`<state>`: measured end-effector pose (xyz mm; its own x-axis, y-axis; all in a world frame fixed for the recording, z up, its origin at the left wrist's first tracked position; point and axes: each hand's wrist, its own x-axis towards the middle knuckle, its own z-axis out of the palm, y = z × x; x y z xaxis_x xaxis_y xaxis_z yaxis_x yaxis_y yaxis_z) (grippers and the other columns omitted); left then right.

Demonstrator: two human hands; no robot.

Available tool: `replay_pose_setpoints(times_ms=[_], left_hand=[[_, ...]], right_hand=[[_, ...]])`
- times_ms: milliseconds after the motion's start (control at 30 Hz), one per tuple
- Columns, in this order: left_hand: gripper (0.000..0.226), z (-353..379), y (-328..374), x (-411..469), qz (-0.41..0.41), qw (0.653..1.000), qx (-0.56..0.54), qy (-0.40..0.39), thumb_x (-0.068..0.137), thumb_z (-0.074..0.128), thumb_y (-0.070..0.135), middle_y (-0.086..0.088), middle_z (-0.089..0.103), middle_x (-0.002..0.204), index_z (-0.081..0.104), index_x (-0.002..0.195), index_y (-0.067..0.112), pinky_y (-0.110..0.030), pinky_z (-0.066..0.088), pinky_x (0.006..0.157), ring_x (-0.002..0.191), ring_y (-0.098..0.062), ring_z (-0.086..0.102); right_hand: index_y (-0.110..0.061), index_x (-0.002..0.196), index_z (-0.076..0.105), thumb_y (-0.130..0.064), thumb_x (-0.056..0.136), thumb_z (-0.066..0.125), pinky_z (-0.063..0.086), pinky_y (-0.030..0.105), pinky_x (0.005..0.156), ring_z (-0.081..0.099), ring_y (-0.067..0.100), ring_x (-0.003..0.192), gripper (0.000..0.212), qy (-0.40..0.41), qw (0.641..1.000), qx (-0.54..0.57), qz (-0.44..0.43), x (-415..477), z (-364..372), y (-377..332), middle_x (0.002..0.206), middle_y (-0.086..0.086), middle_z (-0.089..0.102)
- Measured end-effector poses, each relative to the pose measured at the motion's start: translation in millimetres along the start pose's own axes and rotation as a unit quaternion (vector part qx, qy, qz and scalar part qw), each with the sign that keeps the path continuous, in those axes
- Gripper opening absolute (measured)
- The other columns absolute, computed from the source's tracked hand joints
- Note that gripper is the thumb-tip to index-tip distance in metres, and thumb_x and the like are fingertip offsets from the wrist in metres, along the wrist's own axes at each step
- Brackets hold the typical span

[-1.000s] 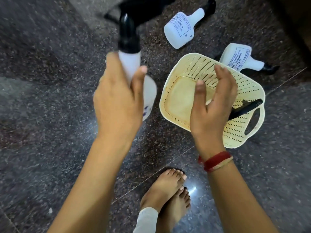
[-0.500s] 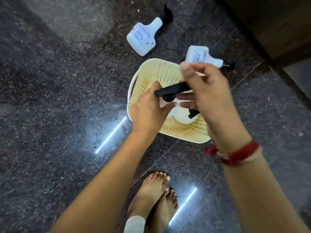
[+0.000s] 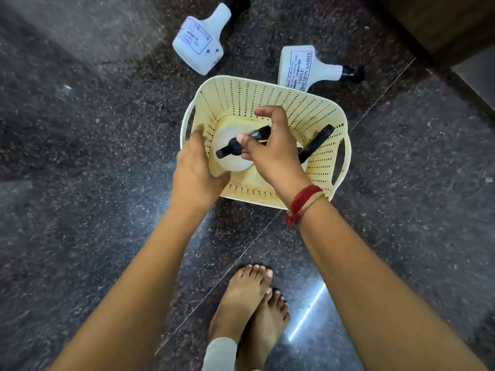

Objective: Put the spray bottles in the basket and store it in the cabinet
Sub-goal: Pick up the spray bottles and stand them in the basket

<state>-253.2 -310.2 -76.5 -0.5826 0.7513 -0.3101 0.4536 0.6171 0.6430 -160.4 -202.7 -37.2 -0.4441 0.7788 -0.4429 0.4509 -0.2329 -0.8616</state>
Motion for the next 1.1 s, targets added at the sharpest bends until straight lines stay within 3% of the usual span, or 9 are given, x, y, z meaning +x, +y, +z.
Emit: replay_pose_setpoints(times_ms=[167,233,300,367,467,600,700,967,1100], left_hand=[[0.074,-12.6,19.4,-2.0,0.075,0.995,-0.008,-0.064,0.070,0.065,0.023,-0.007,0.050,0.131,0.036,0.137,0.011,-0.026,0.039,0.095,0.120,-0.019,0.047],[0.053,-11.6,30.9,1.9,0.103,0.993,0.023,-0.045,0.077,0.063,0.030,-0.004,0.056,0.114,0.048,0.125,0.014,-0.029,0.045,0.082,0.104,-0.020,0.054],[0.035,-9.1,40.1,8.7,0.114,0.991,0.066,-0.011,0.084,0.060,0.031,-0.007,0.057,0.102,0.054,0.113,0.013,-0.033,0.046,0.070,0.089,-0.027,0.058],[0.026,-7.7,45.4,16.0,0.106,0.989,0.099,0.002,0.089,0.057,0.031,-0.010,0.055,0.095,0.056,0.104,0.010,-0.040,0.048,0.065,0.080,-0.034,0.057],[0.022,-8.4,44.8,21.0,0.095,0.988,0.123,0.026,0.090,0.056,0.030,-0.006,0.048,0.085,0.054,0.095,0.008,-0.036,0.038,0.059,0.074,-0.035,0.053],[0.023,-8.8,40.3,15.1,0.078,0.988,0.126,0.042,0.089,0.056,0.029,-0.011,0.053,0.086,0.054,0.095,0.007,-0.034,0.036,0.059,0.074,-0.034,0.053],[0.025,-5.3,41.8,8.5,0.075,0.989,0.122,0.028,0.090,0.055,0.028,-0.015,0.053,0.091,0.054,0.099,0.004,-0.038,0.039,0.061,0.073,-0.037,0.053],[0.021,-3.6,42.2,-8.3,0.077,0.989,0.126,0.025,0.091,0.055,0.026,-0.011,0.052,0.087,0.058,0.094,0.005,-0.031,0.033,0.056,0.063,-0.026,0.045],[0.020,1.6,37.9,-16.8,0.076,0.989,0.127,0.025,0.093,0.054,0.025,-0.012,0.054,0.092,0.055,0.096,0.005,-0.032,0.034,0.054,0.068,-0.032,0.051]], right_hand=[[-0.014,0.126,0.043,-0.014,0.085,0.069,0.057,0.039,0.085,0.064,0.028,0.102,0.049,0.004,1.000,-0.011,0.003,8.0,1.0,0.0,0.095,-0.021,0.045],[-0.015,0.131,0.043,-0.023,0.085,0.069,0.050,0.028,0.092,0.061,0.023,0.106,0.053,0.008,0.999,-0.046,0.006,7.4,-1.1,-0.5,0.106,-0.008,0.058],[-0.015,0.134,0.042,-0.035,0.087,0.066,0.042,0.009,0.074,0.055,0.014,0.107,0.056,0.051,0.993,-0.102,-0.025,0.0,-8.0,-0.2,0.121,0.004,0.058],[-0.016,0.134,0.042,-0.046,0.087,0.062,0.042,0.005,0.063,0.051,0.008,0.100,0.059,0.162,0.969,-0.166,-0.084,-12.3,-24.0,0.1,0.125,0.006,0.053],[-0.018,0.132,0.041,-0.065,0.079,0.058,0.044,0.021,0.066,0.061,0.020,0.095,0.073,0.279,0.926,-0.253,-0.016,-20.0,-56.5,6.8,0.124,0.007,0.057],[-0.017,0.104,0.054,-0.061,0.080,0.059,0.054,0.039,0.081,0.068,0.028,0.090,0.050,0.125,0.953,-0.168,0.217,-7.4,-61.8,20.9,0.093,0.002,0.070],[-0.008,0.090,0.061,-0.036,0.084,0.053,0.058,0.050,0.077,0.070,0.032,0.076,0.030,0.126,0.963,-0.123,0.202,-3.1,-52.5,22.2,0.078,0.010,0.072],[-0.001,0.083,0.065,-0.030,0.083,0.051,0.060,0.047,0.065,0.069,0.028,0.058,0.032,0.115,0.963,-0.147,0.196,-22.0,-53.8,31.1,0.069,0.012,0.072],[-0.006,0.082,0.057,-0.028,0.083,0.053,0.058,0.052,0.070,0.069,0.037,0.071,0.022,0.128,0.964,-0.153,0.174,-32.3,-41.4,37.3,0.077,0.015,0.070]])
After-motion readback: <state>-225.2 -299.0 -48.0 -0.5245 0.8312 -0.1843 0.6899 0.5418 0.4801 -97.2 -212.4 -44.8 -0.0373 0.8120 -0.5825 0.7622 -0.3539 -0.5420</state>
